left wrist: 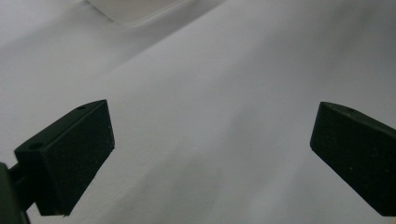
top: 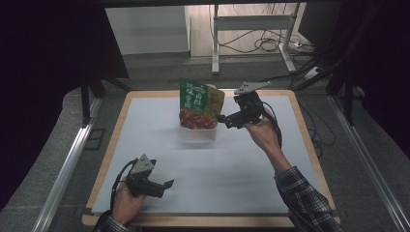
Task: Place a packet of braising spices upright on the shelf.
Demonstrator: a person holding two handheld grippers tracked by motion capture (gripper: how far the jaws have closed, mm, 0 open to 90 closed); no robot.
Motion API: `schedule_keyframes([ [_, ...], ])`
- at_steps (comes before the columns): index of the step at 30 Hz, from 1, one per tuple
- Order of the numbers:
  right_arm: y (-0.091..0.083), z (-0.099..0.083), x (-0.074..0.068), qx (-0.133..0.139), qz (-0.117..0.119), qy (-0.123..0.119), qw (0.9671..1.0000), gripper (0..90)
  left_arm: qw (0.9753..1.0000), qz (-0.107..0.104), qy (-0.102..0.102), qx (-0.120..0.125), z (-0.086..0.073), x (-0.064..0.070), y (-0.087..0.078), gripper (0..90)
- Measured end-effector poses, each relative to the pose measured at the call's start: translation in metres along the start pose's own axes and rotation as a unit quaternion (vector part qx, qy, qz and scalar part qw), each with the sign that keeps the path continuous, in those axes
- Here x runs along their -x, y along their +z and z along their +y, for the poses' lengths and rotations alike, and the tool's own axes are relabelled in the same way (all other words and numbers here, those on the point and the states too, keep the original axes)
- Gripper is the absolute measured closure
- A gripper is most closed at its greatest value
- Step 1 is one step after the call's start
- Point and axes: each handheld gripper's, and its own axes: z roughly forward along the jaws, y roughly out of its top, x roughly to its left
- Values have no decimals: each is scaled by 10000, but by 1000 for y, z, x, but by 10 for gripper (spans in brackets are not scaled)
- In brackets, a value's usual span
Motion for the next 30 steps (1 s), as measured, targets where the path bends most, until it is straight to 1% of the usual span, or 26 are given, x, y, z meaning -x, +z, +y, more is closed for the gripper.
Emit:
schedule_keyframes([
  [8,-3,-15,-3,-68,33,21,10000,0,10000,2,64,-31,0,1,1,0],
  [12,-4,-22,-6,-87,56,-10,9999,0,10000,-3,81,-42,0,2,1,0],
  [23,-6,-44,-15,-150,-25,-98,9998,0,9999,10,120,-93,0,3,2,0],
  [30,-8,-61,-18,-168,-45,-98,9998,0,9999,18,128,-110,0,3,2,0],
])
